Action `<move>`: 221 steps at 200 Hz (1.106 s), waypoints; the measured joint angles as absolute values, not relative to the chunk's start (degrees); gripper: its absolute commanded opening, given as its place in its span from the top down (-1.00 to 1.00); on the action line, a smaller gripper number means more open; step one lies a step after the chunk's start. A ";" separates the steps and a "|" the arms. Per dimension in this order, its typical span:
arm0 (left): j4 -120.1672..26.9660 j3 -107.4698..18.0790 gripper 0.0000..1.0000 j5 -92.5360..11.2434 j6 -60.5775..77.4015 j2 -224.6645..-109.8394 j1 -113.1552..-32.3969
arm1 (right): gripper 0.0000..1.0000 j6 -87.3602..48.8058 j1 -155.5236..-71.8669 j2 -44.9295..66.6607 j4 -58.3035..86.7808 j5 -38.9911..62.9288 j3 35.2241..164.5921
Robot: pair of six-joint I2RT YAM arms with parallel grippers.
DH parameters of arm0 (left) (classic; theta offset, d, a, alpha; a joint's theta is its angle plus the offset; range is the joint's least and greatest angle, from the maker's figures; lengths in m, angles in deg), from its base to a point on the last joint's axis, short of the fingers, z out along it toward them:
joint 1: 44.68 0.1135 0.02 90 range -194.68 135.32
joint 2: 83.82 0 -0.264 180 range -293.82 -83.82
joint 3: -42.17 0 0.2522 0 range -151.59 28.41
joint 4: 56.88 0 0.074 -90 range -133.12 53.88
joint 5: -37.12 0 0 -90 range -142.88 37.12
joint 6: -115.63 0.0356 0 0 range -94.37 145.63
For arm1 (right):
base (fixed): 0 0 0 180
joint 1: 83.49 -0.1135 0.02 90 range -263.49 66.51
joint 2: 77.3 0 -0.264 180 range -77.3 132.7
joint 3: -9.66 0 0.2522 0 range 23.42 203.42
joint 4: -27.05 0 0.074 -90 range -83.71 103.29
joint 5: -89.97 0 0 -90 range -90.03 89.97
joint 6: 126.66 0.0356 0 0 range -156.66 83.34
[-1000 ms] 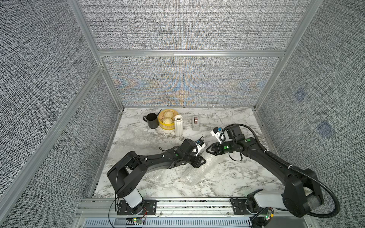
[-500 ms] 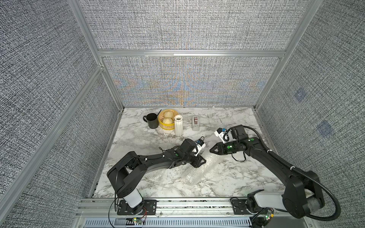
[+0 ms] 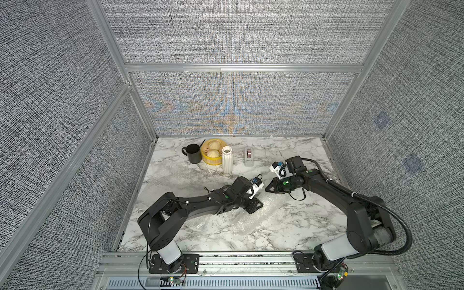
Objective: Wrap vases in bubble wrap
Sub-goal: Stick the tape on the bubble wrap.
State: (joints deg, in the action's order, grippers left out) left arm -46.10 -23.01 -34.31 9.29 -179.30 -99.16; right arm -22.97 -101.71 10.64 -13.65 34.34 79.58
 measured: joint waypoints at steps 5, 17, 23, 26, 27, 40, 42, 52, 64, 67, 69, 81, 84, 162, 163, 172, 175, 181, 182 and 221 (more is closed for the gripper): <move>-46.10 -23.01 0.23 -34.48 9.36 -179.33 -99.33 | 0.74 -23.21 -101.73 11.19 -13.39 33.99 79.64; -46.01 -23.16 0.23 -34.85 9.56 -179.35 -99.59 | 0.75 -23.84 -101.78 12.28 -13.24 33.05 79.67; -45.84 -23.34 0.23 -34.94 9.56 -179.48 -99.70 | 0.75 -24.24 -101.84 12.74 -13.28 32.48 79.67; -45.71 -23.47 0.23 -34.94 9.56 -179.59 -99.77 | 0.75 -24.50 -101.86 12.96 -13.30 32.09 79.67; -45.69 -23.49 0.23 -34.94 9.56 -179.63 -99.77 | 0.75 -24.56 -101.89 13.00 -13.30 32.00 79.67; -45.40 -23.86 0.23 -35.38 9.56 -179.92 -100.18 | 0.76 -25.59 -102.19 13.62 -13.48 30.54 79.67; -45.40 -23.86 0.23 -35.47 9.56 -179.98 -100.25 | 0.75 -25.77 -102.26 13.66 -13.52 30.27 79.67; -45.42 -23.86 0.23 -36.12 9.56 -180.05 -100.64 | 0.76 -26.53 -102.63 13.70 -13.83 29.55 79.78; -45.40 -23.84 0.23 -36.47 9.53 -180.24 -100.88 | 0.76 -27.01 -102.78 13.33 -15.09 28.59 80.74; -45.38 -23.84 0.23 -36.45 9.53 -180.31 -100.88 | 0.75 -27.12 -102.85 13.00 -15.29 28.37 81.00; -45.36 -23.84 0.23 -36.45 9.53 -180.33 -100.88 | 0.75 -27.21 -102.87 12.74 -15.38 28.31 81.17; -45.34 -23.86 0.23 -36.67 9.49 -180.59 -100.95 | 0.69 -27.41 -102.85 10.12 -16.01 27.61 82.11; -45.36 -23.88 0.23 -36.71 9.49 -180.64 -100.97 | 0.68 -27.41 -102.80 9.46 -16.16 27.52 82.35; -47.30 -23.34 0.24 -36.82 8.16 -181.16 -101.21 | 0.69 -20.78 -103.33 5.97 -19.25 31.63 77.76; -47.37 -23.34 0.24 -36.84 8.07 -181.18 -101.21 | 0.70 -20.70 -103.33 6.03 -19.20 31.72 77.76; -47.76 -23.36 0.24 -36.78 7.87 -181.42 -101.23 | 0.71 -19.95 -103.33 7.08 -17.98 32.59 77.61; -47.94 -23.38 0.24 -36.73 7.72 -181.51 -101.23 | 0.72 -19.86 -103.33 7.39 -17.48 32.81 77.50; -48.16 -23.42 0.24 -36.65 7.55 -181.64 -101.25 | 0.73 -19.86 -103.33 8.09 -16.56 32.94 77.15; -48.18 -23.42 0.24 -36.65 7.55 -181.67 -101.25 | 0.73 -19.84 -103.33 8.17 -16.47 32.94 77.11; -49.10 -23.25 0.24 -36.62 6.32 -181.91 -101.43 | 0.75 -21.11 -103.24 12.22 -12.03 32.11 76.04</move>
State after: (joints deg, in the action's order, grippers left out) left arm -49.10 -23.25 -36.62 6.32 -181.91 -101.43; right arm -21.11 -103.24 12.22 -12.03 32.11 76.04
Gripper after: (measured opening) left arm 0.381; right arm 0.127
